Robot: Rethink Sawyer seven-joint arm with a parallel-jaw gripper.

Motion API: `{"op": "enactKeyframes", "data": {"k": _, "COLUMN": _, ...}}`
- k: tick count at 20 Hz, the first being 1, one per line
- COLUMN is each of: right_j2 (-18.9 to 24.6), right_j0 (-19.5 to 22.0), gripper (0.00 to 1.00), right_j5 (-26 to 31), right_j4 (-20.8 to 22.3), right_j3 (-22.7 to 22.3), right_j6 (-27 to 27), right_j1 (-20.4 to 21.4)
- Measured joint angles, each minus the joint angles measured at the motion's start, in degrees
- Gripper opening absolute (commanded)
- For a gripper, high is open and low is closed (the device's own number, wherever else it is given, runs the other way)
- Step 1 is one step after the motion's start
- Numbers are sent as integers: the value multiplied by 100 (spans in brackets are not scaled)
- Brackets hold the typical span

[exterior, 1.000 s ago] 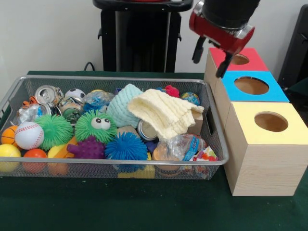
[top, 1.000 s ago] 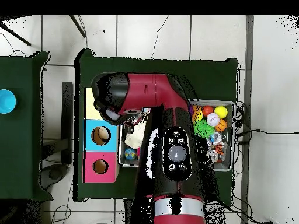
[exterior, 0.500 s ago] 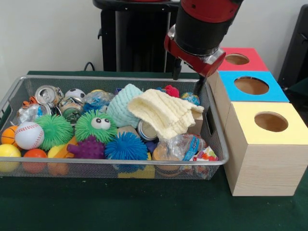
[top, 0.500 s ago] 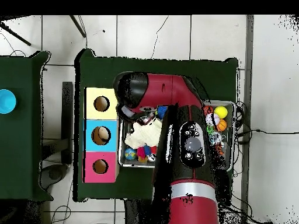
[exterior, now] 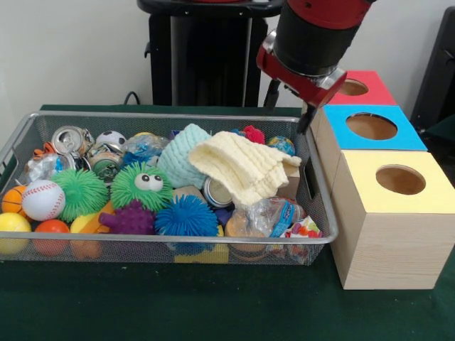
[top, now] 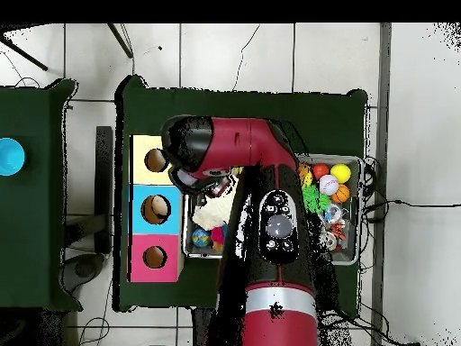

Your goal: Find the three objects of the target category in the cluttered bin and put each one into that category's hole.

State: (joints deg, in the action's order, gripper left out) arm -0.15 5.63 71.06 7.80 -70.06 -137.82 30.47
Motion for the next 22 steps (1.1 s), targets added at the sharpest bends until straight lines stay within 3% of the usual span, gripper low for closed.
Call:
{"op": "enactKeyframes", "data": {"k": 5, "right_j2": -134, "right_j0": -213, "gripper": 100, "right_j5": 0, "right_j4": -63, "right_j3": -71, "right_j6": 0, "right_j1": 167}}
{"op": "enactKeyframes", "data": {"k": 10, "right_j2": -74, "right_j0": -165, "gripper": 100, "right_j5": 2, "right_j4": -62, "right_j3": -37, "right_j6": 6, "right_j1": 178}}
{"op": "enactKeyframes", "data": {"k": 14, "right_j2": 210, "right_j0": 166, "gripper": 100, "right_j5": -11, "right_j4": 144, "right_j3": 199, "right_j6": 244, "right_j1": -5}}
{"op": "enactKeyframes", "data": {"k": 22, "right_j2": 808, "right_j0": 833, "gripper": 100, "right_j5": -51, "right_j4": 570, "right_j3": 545, "right_j6": 1408, "right_j1": -466}}
